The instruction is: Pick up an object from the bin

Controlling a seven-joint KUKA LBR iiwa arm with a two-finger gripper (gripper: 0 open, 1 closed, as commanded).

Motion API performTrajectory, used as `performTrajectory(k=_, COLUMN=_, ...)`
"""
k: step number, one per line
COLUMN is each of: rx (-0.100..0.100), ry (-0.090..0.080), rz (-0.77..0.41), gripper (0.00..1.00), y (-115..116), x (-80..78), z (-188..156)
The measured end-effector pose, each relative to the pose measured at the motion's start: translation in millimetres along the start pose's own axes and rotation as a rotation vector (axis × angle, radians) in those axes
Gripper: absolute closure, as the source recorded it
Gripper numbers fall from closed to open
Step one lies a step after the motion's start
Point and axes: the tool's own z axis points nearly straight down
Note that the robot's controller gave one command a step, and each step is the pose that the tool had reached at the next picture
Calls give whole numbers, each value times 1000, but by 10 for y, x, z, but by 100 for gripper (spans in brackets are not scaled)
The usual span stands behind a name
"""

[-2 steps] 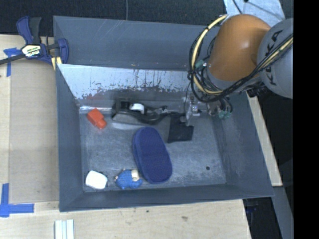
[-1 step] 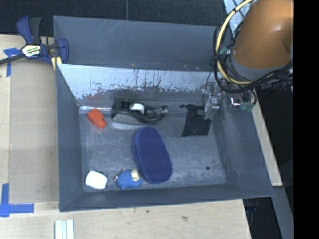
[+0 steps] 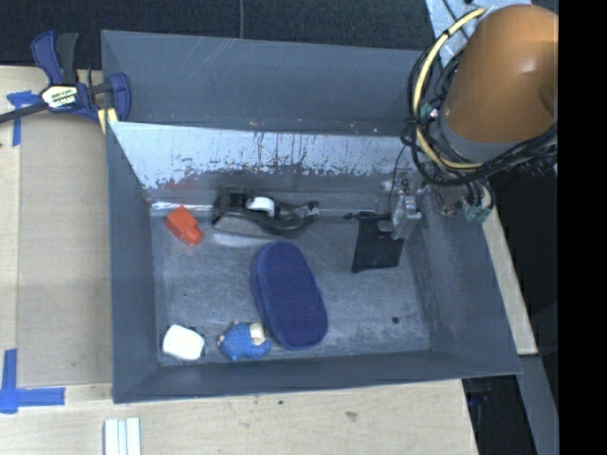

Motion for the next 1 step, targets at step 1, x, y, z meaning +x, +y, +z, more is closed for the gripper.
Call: performTrajectory(k=1, rx=-1, ry=2, rz=-43, gripper=100, y=51, x=-64, z=182)
